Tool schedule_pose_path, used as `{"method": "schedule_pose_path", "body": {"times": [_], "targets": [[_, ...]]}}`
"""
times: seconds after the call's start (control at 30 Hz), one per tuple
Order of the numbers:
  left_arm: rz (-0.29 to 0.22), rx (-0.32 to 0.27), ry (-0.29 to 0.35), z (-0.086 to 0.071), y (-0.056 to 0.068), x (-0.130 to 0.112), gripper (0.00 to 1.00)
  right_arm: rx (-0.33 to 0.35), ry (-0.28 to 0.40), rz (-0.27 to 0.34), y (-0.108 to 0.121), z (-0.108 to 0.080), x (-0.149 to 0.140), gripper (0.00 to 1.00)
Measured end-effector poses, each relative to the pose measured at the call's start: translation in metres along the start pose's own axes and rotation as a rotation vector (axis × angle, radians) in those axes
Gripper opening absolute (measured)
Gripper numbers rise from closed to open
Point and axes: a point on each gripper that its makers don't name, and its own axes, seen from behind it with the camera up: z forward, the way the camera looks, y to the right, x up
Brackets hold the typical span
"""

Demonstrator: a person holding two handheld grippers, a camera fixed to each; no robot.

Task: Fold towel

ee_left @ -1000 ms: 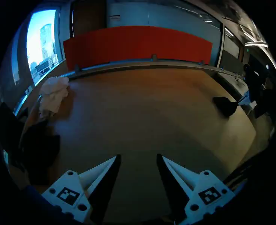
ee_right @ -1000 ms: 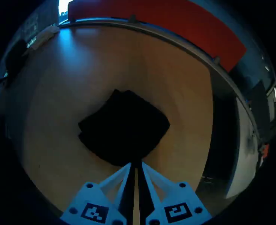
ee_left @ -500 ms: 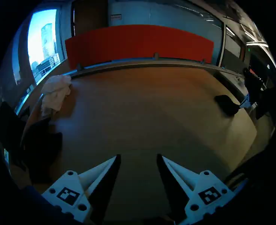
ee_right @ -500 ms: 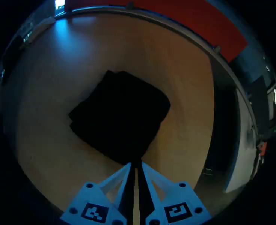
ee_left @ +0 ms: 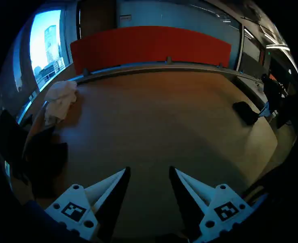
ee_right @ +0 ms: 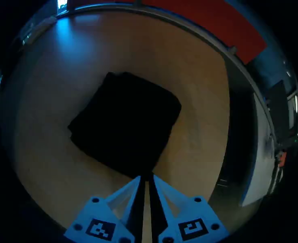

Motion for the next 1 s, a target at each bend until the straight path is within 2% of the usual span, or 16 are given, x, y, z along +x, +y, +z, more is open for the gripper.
{"method": "schedule_pose_path", "body": {"times": [0.13,0.27,0.33,0.47,0.53,0.73,1.0], "targets": [[0.003,-0.003,0.001,0.001,0.001,0.001,0.7,-0.006,0.004,0.006,0.002,-0.002,-0.001,0.12],[0.004,-0.006,0.002,0.002,0.002,0.002,0.7,-0.019,0.008,0.008,0.004,-0.004,-0.002,0.25],[0.003,-0.008,0.004,0.002,0.002,0.002,0.7,-0.027,0.011,0.009,0.005,-0.006,-0.003,0.38],[0.002,-0.013,0.007,0.003,0.004,0.004,0.7,-0.044,0.019,0.013,0.007,-0.009,-0.004,0.71],[0.002,-0.015,0.009,0.003,0.004,0.005,0.7,-0.05,0.028,0.021,0.008,-0.011,-0.003,0.83],[0.001,-0.02,0.013,0.003,0.005,0.006,0.7,-0.066,0.054,0.049,0.008,-0.016,0.0,0.94],[-0.005,-0.026,0.021,0.003,0.004,0.009,0.7,-0.069,0.103,0.073,0.0,-0.026,0.012,0.95]]}}
